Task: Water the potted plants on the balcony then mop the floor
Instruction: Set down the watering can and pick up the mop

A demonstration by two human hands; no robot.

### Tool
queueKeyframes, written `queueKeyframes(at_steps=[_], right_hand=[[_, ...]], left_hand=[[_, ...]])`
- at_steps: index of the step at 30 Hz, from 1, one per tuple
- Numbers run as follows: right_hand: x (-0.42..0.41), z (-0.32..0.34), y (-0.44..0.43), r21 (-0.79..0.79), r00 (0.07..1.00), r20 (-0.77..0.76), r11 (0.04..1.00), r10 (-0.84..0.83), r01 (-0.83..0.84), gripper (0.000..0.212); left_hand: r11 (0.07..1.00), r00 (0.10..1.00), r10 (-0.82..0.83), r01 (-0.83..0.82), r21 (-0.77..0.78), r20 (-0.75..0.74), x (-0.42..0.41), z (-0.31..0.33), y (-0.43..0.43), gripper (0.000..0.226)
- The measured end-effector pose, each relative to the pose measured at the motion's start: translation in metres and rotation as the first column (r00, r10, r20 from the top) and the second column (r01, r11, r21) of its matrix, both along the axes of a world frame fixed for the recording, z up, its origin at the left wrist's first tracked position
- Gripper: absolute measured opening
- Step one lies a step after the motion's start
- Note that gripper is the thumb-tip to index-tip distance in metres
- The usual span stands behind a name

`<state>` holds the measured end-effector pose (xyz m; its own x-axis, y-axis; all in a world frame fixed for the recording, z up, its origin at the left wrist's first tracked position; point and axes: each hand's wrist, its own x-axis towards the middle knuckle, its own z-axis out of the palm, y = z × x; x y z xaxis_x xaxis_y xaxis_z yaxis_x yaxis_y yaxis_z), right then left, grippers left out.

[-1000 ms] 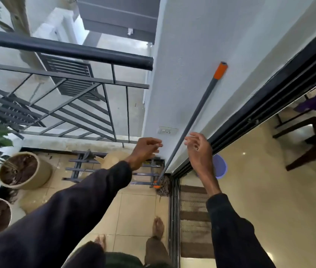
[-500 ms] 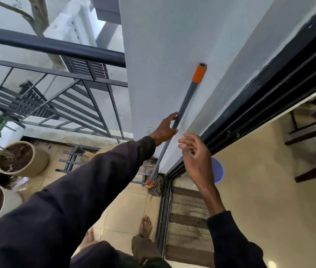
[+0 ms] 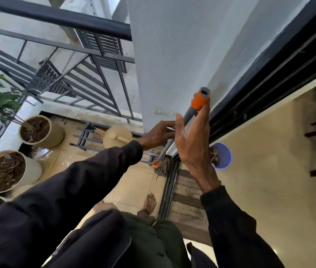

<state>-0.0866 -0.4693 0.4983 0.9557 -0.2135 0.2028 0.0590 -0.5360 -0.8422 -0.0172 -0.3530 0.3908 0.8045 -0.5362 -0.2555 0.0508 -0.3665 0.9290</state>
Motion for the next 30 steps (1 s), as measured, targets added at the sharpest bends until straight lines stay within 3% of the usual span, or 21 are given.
queueKeyframes(at_steps=[4,7,10,15,21,25,30], right_hand=[[0.012,0.020,-0.001,0.184,0.978,0.199,0.983,-0.061,0.024,0.035],[0.022,0.031,-0.003,0.170,0.965,0.260,0.985,-0.039,-0.006,0.019],[0.034,0.043,0.001,0.123,0.940,0.340,0.992,-0.020,-0.024,0.009],[0.055,0.053,0.000,0.118,0.919,0.389,0.993,-0.066,0.021,0.019],[0.041,0.038,0.023,0.303,0.961,0.233,0.950,-0.148,0.073,0.044],[0.040,0.045,0.044,0.365,0.975,0.180,0.929,-0.131,0.057,0.051],[0.040,0.058,0.071,0.487,0.989,0.133,0.873,-0.068,-0.005,0.051]], left_hand=[[1.000,0.999,-0.027,0.027,-0.008,0.044,-0.016,-0.004,-0.002,0.015],[1.000,1.000,-0.007,0.007,-0.002,0.028,-0.022,0.002,0.001,0.041],[0.999,0.998,0.027,-0.026,-0.032,0.048,-0.024,0.016,-0.001,0.047],[0.999,0.997,-0.033,0.032,0.015,0.068,-0.017,0.029,-0.011,0.041],[0.993,0.990,-0.062,0.049,0.109,0.123,-0.045,-0.005,0.001,0.060],[0.994,0.990,0.042,-0.055,0.097,0.132,-0.061,-0.018,0.020,0.039],[0.968,0.934,0.184,-0.227,0.111,0.306,-0.088,-0.009,0.044,0.014]])
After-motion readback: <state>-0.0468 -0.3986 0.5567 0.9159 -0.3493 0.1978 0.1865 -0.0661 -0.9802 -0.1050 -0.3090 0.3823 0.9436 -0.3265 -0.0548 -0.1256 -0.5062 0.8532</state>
